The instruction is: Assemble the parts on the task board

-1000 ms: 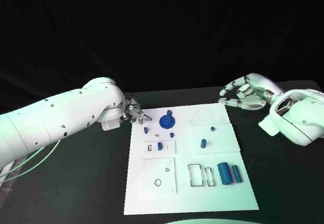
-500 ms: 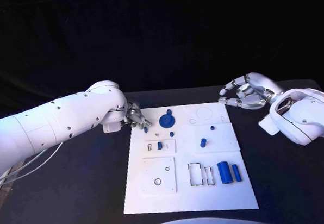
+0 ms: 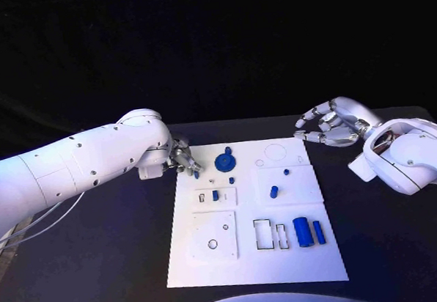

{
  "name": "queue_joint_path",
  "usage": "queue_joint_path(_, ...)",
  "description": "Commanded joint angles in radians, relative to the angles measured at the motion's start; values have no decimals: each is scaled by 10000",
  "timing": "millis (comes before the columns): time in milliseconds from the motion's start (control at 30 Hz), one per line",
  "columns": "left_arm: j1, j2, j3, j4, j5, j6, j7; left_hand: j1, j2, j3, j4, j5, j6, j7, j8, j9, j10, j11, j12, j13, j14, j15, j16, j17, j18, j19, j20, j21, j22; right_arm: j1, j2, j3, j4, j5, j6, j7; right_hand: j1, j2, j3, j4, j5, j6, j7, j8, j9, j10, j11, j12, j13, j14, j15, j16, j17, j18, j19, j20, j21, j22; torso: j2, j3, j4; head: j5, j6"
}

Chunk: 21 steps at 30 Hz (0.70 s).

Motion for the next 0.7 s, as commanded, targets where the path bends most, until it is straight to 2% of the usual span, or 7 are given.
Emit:
queue_joint_path(33,-3,18,2,-12,56,154,79,199,17,102,-7,14,68,-41,84,30,-1,-109,64,-28,846,-3,-19,1932,38,0,40,-20,174,-6,2,0,12,-100,131,5,-93,44,-24,59,-53,-54,-5,60,15,-20,-39,-45,1051,813,-37,-33,1600,128,37,-89,-60,1537,9,-2,-2,-2,-3)
queue_joint_path(467,-4,40,2,-48,192,-45,173,902,222,365,-45,-28,19,-96,330,117,11,-162,106,-78,849,-51,-8,1945,32,12,-7,-20,200,-6,-1,0,13,-102,168,-6,-89,52,-24,66,-53,-52,-6,65,16,-19,-40,-44,1051,809,-38,-39,1582,129,37,-90,-63,1536,4,-4,-7,4,-28)
queue_joint_path(600,-4,45,2,-56,379,-107,235,1396,331,519,-123,-32,-42,-114,451,161,21,-180,118,-114,853,-66,0,1956,28,22,-24,-15,222,-6,0,0,11,-102,180,-10,-89,52,-24,66,-53,-52,-6,65,16,-19,-40,-44,1051,809,-38,-39,1582,129,37,-90,-63,1536,2,1,4,13,-38)
queue_joint_path(700,-4,47,2,-75,575,-182,295,2055,483,923,-385,-64,-142,-127,567,205,25,-198,117,-151,859,-82,11,1975,26,26,-40,-13,237,-6,1,0,7,-102,191,-14,-89,52,-24,66,-53,-52,-6,65,16,-19,-40,-44,1051,809,-38,-39,1582,129,37,-90,-63,1536,0,4,6,23,-52)
